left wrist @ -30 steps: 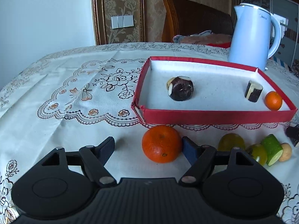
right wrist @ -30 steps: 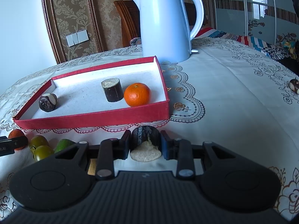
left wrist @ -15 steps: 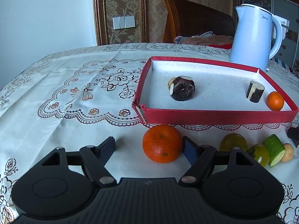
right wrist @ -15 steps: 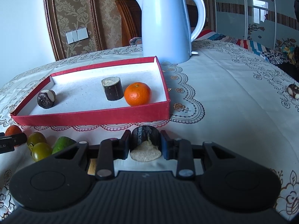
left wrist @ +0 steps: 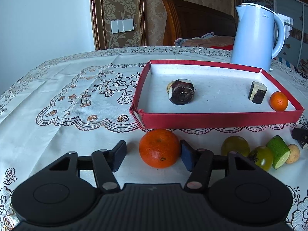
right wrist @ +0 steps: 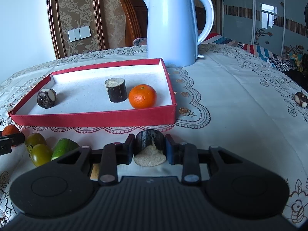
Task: Organize fruits
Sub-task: 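Close right gripper on the bark cylinder piece while left gripper closes on the large orange, then lift and carry the bark piece and large orange over the red tray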
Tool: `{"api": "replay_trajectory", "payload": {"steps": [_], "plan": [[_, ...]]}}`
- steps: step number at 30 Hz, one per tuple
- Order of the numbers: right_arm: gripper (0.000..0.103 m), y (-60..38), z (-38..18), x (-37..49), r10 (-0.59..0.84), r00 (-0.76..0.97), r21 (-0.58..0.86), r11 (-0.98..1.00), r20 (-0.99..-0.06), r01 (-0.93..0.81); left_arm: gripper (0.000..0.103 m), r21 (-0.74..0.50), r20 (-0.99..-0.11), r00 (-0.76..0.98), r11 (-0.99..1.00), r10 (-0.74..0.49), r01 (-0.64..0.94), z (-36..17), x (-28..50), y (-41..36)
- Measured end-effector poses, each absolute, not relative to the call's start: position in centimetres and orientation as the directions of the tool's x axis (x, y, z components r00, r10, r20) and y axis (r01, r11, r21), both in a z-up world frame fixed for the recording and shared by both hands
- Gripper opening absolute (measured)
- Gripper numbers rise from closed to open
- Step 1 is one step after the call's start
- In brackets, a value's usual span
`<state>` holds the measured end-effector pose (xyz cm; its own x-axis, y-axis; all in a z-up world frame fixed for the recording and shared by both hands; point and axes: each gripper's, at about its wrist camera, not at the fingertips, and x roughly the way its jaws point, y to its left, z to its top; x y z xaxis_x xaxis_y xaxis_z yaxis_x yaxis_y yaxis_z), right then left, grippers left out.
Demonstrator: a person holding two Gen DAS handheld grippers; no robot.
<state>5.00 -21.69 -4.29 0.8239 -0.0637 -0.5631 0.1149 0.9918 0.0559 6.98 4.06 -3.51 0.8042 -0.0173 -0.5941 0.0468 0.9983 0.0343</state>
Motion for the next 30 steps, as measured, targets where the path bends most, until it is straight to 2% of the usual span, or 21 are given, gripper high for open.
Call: {"api": "replay_trajectory", "payload": {"steps": [2, 9, 30], "plan": [[0.031, -21.43, -4.30, 5.00, -0.075, 0.823, 0.037, 0.993, -0.563, 0.115, 0.051, 0.040, -0.593, 0.805, 0.998, -0.017, 0.050, -3.51, 6.94, 3.94], [0.031, -21.21, -4.30, 5.02, -0.083, 0.823, 0.021, 0.993, -0.562, 0.115, 0.043, 0.043, -0.589, 0.807, 0.997, -0.031, 0.070, -3.48, 6.85, 3.70], [0.031, -21.19, -4.23, 4.98, -0.082, 0.826, 0.025, 0.993, -0.558, 0.116, 0.042, 0.042, -0.588, 0.808, 0.997, -0.032, 0.069, -3.53, 6.87, 3.69]]}}
